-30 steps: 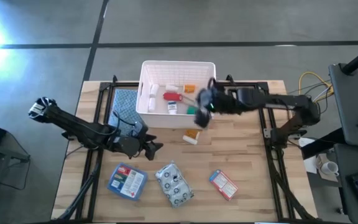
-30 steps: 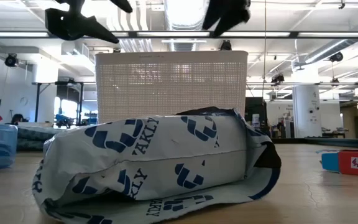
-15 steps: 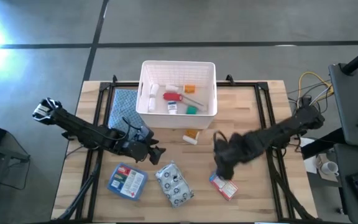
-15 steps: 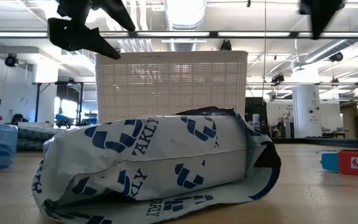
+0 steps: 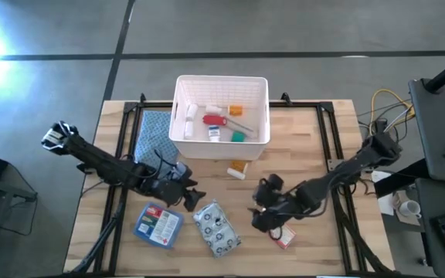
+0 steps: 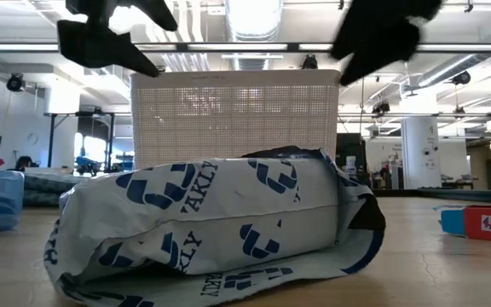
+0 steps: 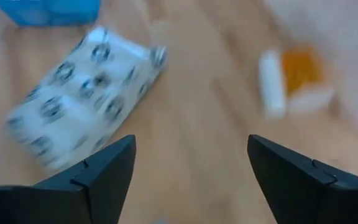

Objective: Pick & place medical supplies in basket/bin
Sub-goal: Put the white rolled gauze in the white bin

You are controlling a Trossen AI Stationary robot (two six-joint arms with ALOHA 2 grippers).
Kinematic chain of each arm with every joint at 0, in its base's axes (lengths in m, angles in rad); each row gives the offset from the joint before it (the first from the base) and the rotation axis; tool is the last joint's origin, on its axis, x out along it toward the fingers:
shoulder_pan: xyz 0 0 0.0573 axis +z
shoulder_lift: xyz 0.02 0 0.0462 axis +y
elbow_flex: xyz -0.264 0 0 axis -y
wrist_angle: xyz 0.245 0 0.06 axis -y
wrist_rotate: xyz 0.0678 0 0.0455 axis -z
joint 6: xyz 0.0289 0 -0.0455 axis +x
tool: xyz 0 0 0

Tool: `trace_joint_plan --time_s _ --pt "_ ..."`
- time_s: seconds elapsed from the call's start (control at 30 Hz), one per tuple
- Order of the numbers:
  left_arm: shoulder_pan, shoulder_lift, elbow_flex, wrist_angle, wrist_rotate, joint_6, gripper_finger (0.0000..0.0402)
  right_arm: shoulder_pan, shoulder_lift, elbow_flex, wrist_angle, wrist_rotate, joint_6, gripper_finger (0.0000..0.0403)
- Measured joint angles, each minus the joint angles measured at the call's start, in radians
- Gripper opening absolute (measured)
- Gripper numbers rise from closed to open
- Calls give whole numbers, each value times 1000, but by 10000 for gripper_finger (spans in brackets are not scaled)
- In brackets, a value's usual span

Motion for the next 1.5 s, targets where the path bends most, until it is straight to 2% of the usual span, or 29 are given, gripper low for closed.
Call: trace_joint_plan --time_s 0.07,0.13,0.23,0.33,0.47,0.67,0.83,1.13,1.3,1.5 --pt "-20 0 0 3 0 0 274 -18 22 -14 29 58 -86 295" --pt "-41 0 0 7 0 0 274 -49 43 -27 17 63 -76 295" --pt "-71 0 -1 8 -6 0 274 -113 57 -58 18 -50 22 295" --pt "-90 1 -11 3 -36 -1 274 -168 79 -99 96 -153 -42 294" --pt "-93 1 -34 1 -68 -9 274 -215 110 -133 198 -162 -194 290" --pt "-93 2 -94 6 -88 -74 274 -267 121 -131 246 -165 -274 271" --pt "-92 2 -170 34 -113 -149 274 -308 140 -171 349 -220 -315 250" --pt "-92 2 -263 91 -114 -272 274 -354 226 -158 363 -174 -326 231" --pt "-91 2 -278 103 -113 -276 274 -371 283 -126 376 -162 -336 228" --pt "-91 1 -280 111 -113 -277 274 -370 271 -79 375 -158 -343 224"
